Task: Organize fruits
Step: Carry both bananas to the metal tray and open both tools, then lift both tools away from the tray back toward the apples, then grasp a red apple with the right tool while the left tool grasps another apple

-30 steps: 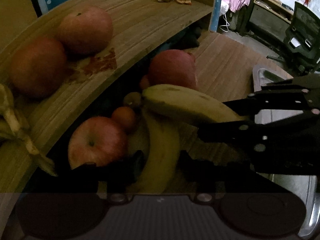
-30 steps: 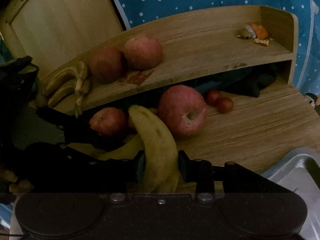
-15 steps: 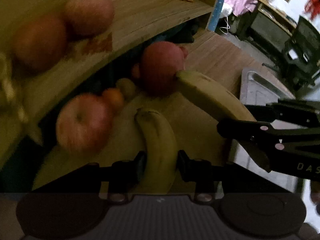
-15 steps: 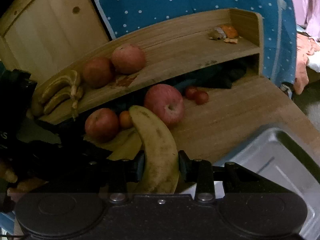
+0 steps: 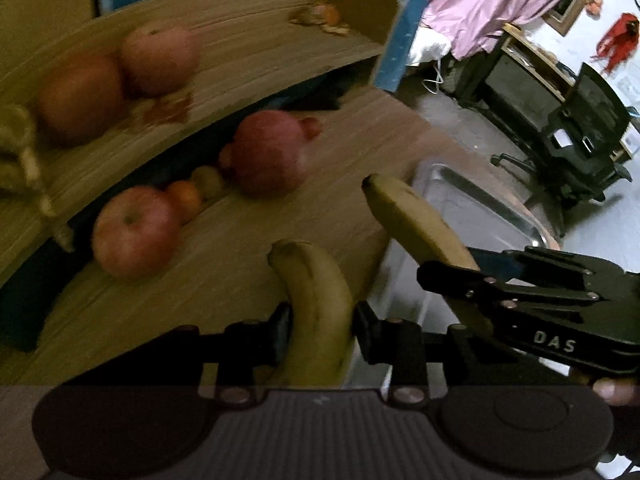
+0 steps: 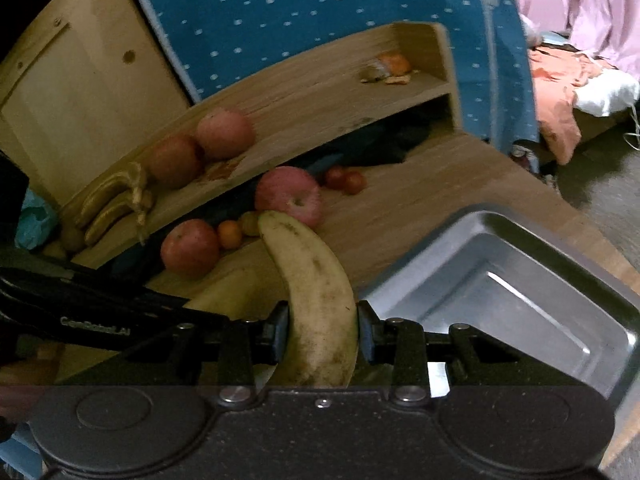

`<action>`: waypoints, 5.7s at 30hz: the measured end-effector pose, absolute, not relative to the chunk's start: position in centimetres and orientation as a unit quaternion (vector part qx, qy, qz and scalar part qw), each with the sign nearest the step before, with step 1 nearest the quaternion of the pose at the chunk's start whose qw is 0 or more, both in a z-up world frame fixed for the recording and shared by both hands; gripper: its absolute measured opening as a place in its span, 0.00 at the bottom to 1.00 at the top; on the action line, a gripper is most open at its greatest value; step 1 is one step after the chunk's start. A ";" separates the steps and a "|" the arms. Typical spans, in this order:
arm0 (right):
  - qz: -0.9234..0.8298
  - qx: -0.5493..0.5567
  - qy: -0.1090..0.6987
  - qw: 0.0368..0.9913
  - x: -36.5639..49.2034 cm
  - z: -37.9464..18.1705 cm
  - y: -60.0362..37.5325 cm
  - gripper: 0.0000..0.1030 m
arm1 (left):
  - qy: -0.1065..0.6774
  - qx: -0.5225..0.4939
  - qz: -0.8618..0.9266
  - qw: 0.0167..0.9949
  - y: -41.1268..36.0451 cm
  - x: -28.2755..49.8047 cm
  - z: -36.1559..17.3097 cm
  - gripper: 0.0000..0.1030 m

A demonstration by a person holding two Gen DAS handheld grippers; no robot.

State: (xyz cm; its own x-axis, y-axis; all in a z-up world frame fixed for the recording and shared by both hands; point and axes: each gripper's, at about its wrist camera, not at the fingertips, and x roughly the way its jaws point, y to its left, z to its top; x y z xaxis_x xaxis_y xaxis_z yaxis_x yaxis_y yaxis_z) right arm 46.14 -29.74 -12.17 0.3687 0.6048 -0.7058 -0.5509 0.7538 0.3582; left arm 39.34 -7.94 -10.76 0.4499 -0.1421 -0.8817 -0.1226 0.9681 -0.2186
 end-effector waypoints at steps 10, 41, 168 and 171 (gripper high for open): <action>0.286 0.048 0.443 0.848 47.5 -12.7 -36.1 0.36 | 0.494 -0.123 -0.041 0.860 -13.5 42.8 -8.9 0.36; 0.255 0.022 0.462 0.849 52.0 -15.0 -42.1 0.39 | 0.521 -0.092 -0.031 0.848 -23.1 49.5 -13.8 0.38; 0.445 -0.250 0.360 0.781 52.1 -15.2 -13.8 0.94 | 0.489 -0.206 0.251 0.810 1.3 43.0 -14.4 1.00; 0.451 -0.247 0.362 0.778 52.4 -15.6 -13.3 0.91 | 0.487 -0.210 0.256 0.809 1.4 43.4 -14.7 0.99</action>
